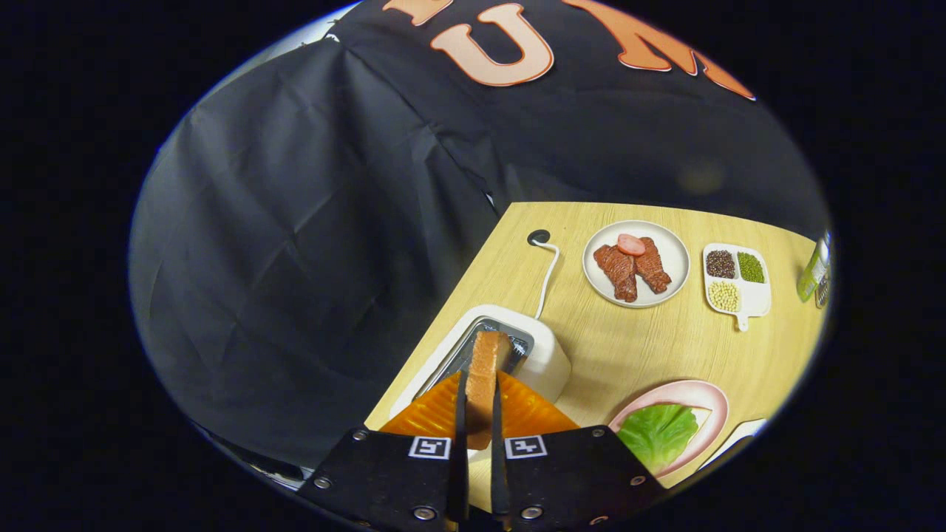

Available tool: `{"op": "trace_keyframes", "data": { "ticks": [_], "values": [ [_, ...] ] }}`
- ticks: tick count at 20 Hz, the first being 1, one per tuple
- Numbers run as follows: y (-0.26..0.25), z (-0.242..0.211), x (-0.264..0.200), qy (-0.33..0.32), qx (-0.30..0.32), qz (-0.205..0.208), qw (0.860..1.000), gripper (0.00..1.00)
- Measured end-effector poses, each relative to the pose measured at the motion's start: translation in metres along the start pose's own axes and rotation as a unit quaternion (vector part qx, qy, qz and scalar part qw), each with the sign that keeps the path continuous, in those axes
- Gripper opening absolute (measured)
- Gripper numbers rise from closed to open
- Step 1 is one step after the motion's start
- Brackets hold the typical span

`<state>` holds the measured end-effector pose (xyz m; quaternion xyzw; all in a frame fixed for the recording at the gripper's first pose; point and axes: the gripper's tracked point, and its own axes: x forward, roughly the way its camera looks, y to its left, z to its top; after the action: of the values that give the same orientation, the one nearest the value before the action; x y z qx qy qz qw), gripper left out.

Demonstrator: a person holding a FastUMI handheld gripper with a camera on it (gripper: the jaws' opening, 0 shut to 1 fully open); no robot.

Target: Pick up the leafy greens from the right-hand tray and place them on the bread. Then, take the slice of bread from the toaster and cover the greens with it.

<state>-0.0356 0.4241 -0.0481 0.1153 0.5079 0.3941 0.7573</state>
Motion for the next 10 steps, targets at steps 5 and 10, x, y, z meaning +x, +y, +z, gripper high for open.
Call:
{"op": "trace_keyframes", "data": {
  "ticks": [5,10],
  "values": [
    [-0.017,0.0,-0.032,-0.041,0.021,0.036,0.998,0.12],
    [-0.05,-0.004,-0.058,-0.065,0.041,0.037,0.996,0.12]
  ]
}}
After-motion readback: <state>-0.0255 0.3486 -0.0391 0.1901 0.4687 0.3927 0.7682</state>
